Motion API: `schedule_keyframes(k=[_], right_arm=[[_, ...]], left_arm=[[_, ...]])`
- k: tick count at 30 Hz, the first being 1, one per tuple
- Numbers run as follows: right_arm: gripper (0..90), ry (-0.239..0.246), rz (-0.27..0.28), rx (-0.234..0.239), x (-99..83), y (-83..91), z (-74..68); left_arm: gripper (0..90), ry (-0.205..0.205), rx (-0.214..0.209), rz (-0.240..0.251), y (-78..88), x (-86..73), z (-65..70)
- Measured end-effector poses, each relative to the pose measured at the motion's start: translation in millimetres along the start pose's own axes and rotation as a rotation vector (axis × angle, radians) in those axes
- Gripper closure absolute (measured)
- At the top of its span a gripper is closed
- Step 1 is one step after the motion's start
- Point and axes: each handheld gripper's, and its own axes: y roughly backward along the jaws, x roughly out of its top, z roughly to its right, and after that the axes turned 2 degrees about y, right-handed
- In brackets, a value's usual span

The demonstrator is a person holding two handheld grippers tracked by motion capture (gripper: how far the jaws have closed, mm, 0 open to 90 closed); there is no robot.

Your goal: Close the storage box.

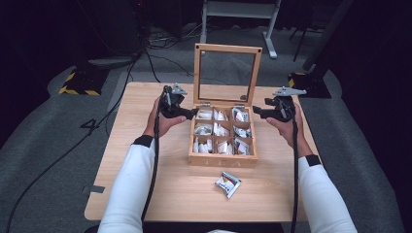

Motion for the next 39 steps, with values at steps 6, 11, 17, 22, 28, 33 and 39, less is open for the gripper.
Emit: schedule_keyframes(k=[6, 11, 17, 22, 28, 33, 39], right_arm=[[31.6, -0.033, -0.017, 0.002, 7.0, -22.4, 4.5], [31.5, -0.041, -0.035, -0.005, 11.8, -34.8, 9.6], [31.0, -0.047, -0.066, -0.017, 15.5, -47.2, 15.4], [30.8, -0.053, -0.066, -0.026, 18.6, -57.4, 17.0], [31.1, -0.077, -0.075, -0.039, 21.2, -65.3, 21.3], [31.9, -0.079, -0.076, -0.03, 18.9, -71.1, 25.7], [32.2, -0.107, -0.101, -0.017, 13.3, -79.7, 30.6]], left_arm=[[18.8, 0.014, 0.041, -0.02, -20.6, 11.3, -1.5], [19.4, 0.041, 0.031, -0.014, -28.5, 19.6, -4.3], [21.2, 0.043, 0.036, -0.057, -42.2, 22.0, -7.4], [21.7, 0.074, 0.064, -0.076, -52.5, 19.4, -13.2], [21.7, 0.13, 0.054, -0.059, -54.7, 23.2, -21.5], [22.3, 0.112, 0.055, -0.084, -62.9, 24.4, -22.8], [23.7, 0.128, 0.043, -0.089, -71.6, 23.1, -25.8]])
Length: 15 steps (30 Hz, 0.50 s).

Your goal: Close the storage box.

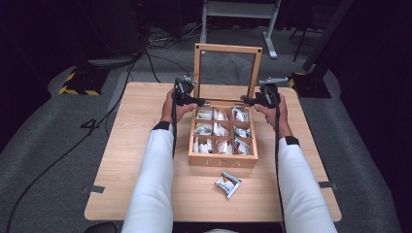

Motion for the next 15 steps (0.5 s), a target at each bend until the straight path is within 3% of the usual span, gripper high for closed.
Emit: schedule_keyframes(k=[5, 12, 15], right_arm=[[32.7, -0.043, -0.003, 0.027, 1.2, -6.2, 1.1], [30.5, -0.046, -0.027, 0.029, -2.5, -15.4, 1.4], [31.9, -0.059, -0.014, 0.062, -4.0, -17.7, 3.2]], left_arm=[[24.7, 0.025, -0.037, 0.009, -5.2, 0.8, 0.9], [24.8, 0.031, -0.079, 0.0, -10.0, 0.0, 1.5], [26.3, 0.027, -0.088, -0.01, -13.4, -0.8, 1.2]])
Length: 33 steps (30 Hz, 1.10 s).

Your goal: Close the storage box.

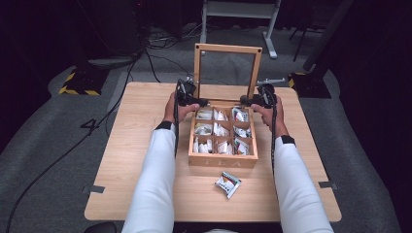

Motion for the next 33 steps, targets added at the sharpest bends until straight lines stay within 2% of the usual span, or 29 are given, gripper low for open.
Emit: schedule_keyframes(k=[2, 6, 9, 12, 18, 21, 25, 30, 33], right_arm=[[32.5, 0.005, 0.003, 0.011, 0.3, -0.7, 0.0], [34.7, 0.001, 0.017, 0.031, 3.2, 0.1, -2.3], [35.6, 0.003, 0.033, 0.054, 7.1, 1.5, -6.1], [34.0, 0.015, 0.031, 0.042, 9.6, 1.6, -9.5], [39.5, -0.001, 0.047, 0.054, 9.1, 5.4, -6.0], [39.8, 0.009, 0.039, 0.049, 10.4, 7.4, -7.6], [40.8, 0.011, 0.059, 0.057, 12.0, 13.5, -8.3], [43.2, 0.023, 0.105, 0.078, 13.6, 27.8, -11.3], [41.9, 0.039, 0.097, 0.082, 12.2, 32.3, -15.4]], left_arm=[[26.5, -0.01, -0.002, -0.004, -2.6, 0.4, 0.6], [26.9, 0.003, -0.011, 0.013, -3.6, 2.2, 1.5], [27.6, -0.003, -0.014, 0.018, -2.0, 3.9, 1.9], [28.9, -0.003, -0.017, 0.036, 1.7, 6.5, 2.5], [34.0, -0.007, -0.025, 0.033, 6.0, 6.7, 0.0], [37.7, -0.002, -0.031, 0.039, 10.9, 6.9, -1.1], [40.0, -0.023, -0.019, 0.051, 16.6, 5.3, 1.1], [46.2, 0.004, -0.055, 0.123, 33.7, 1.0, -0.1], [48.2, -0.009, -0.039, 0.136, 43.0, -0.1, 5.0]])
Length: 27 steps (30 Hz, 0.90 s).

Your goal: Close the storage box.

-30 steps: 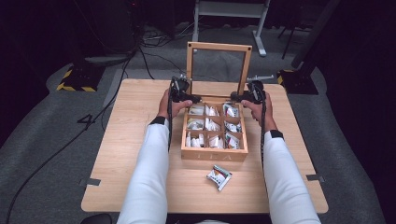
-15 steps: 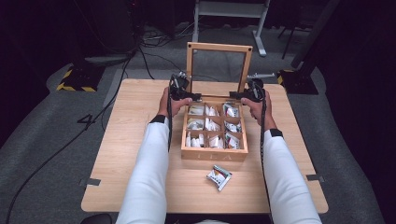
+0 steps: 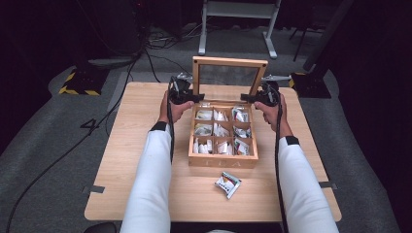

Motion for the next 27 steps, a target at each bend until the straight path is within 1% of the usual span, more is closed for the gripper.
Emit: schedule_keyframes(k=[2, 3, 5, 6, 8, 9, 11, 13, 15, 16, 17, 20, 22, 23, 27], right_arm=[[43.0, 0.001, 0.0, -0.002, -1.5, 3.4, -2.6], [44.1, 0.011, 0.0, -0.01, -2.1, 6.0, -3.4], [46.0, 0.015, 0.003, -0.018, -3.1, 10.4, -4.8], [46.6, 0.022, 0.003, -0.027, -3.7, 12.1, -5.9], [47.4, 0.026, 0.008, -0.044, -5.5, 14.3, -8.2], [47.1, 0.02, 0.016, -0.048, -6.3, 15.8, -9.3], [45.5, 0.009, 0.03, -0.038, -6.2, 19.1, -9.4], [44.8, 0.018, 0.041, -0.025, -4.6, 24.5, -10.2], [45.3, 0.029, 0.04, -0.031, -3.3, 27.5, -11.5], [45.3, 0.032, 0.042, -0.029, -3.0, 28.7, -11.9], [45.3, 0.034, 0.045, -0.024, -2.9, 30.3, -12.7], [45.3, 0.048, 0.039, -0.028, -3.5, 32.5, -14.9], [45.3, 0.047, 0.035, -0.026, -4.8, 33.7, -16.0], [45.4, 0.047, 0.035, -0.026, -5.1, 34.1, -16.6], [45.8, 0.067, 0.023, -0.027, -5.5, 37.4, -18.9]], left_arm=[[50.4, -0.006, 0.02, -0.002, 4.2, -0.3, 3.1], [50.8, -0.002, 0.021, 0.007, 7.2, 0.2, 4.3], [52.0, 0.002, 0.014, 0.04, 13.4, 1.1, 6.5], [52.0, -0.005, 0.018, 0.047, 15.6, 1.6, 8.2], [52.1, -0.018, 0.043, 0.045, 19.9, 3.0, 12.5], [52.4, -0.013, 0.042, 0.044, 21.5, 3.1, 13.4], [52.7, -0.021, 0.036, 0.041, 24.8, 3.6, 14.4], [52.6, -0.027, 0.033, 0.049, 27.5, 3.8, 16.3], [52.6, -0.028, 0.037, 0.054, 30.0, 3.5, 18.1], [52.5, -0.035, 0.038, 0.054, 31.2, 3.2, 18.8], [52.4, -0.031, 0.035, 0.054, 32.0, 2.5, 19.6], [51.4, -0.044, 0.034, 0.045, 35.6, 0.1, 22.0], [51.3, -0.048, 0.029, 0.049, 37.8, -1.1, 22.9], [51.3, -0.058, 0.025, 0.044, 39.6, -1.4, 22.8], [51.6, -0.056, 0.021, 0.057, 43.8, -1.6, 26.2]])
